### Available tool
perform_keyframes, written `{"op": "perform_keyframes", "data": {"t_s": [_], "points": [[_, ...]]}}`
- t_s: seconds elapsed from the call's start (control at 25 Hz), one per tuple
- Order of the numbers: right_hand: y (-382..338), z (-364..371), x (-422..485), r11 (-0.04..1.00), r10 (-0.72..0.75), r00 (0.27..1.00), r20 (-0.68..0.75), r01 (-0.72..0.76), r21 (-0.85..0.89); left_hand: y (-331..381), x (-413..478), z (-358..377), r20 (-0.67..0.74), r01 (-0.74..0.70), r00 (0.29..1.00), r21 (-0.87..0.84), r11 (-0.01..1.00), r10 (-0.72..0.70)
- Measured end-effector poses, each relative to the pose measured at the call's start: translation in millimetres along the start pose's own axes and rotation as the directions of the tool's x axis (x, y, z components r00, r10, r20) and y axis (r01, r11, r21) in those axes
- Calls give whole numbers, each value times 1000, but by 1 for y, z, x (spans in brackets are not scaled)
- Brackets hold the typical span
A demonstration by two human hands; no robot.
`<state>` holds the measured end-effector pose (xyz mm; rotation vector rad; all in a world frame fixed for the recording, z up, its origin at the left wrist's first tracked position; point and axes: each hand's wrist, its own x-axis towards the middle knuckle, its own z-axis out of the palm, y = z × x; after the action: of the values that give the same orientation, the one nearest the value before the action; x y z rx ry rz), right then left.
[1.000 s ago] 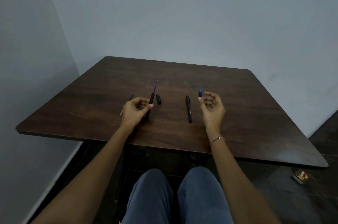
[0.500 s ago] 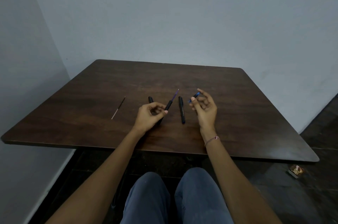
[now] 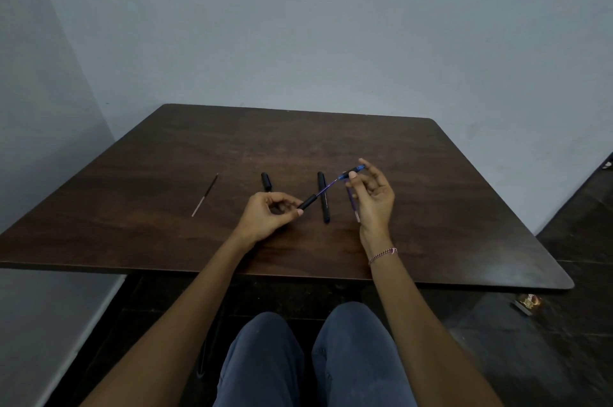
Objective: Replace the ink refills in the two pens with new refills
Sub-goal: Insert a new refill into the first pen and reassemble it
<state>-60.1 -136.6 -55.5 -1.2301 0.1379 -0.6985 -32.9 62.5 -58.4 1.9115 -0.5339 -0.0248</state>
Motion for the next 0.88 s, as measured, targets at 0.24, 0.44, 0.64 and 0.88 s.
{"op": "perform_keyframes", "data": {"t_s": [0.24, 0.44, 0.64, 0.88], "points": [[-1, 1, -3, 999, 10, 997, 72, -7, -39, 3, -1, -1, 5, 22, 1000, -18, 1000, -22], [-1, 0, -1, 999, 23, 1000, 17, -23, -24, 4, -1, -2, 11, 29, 1000, -15, 999, -28], [-2, 0, -2, 999, 16, 1000, 24, -15, -29, 3, 0, -1, 4, 36, 999, -14, 999, -36], [-3, 0, -3, 1000, 8, 999, 32, -8, -18, 5, -2, -1, 8, 17, 1000, -13, 1000, -17]]}}
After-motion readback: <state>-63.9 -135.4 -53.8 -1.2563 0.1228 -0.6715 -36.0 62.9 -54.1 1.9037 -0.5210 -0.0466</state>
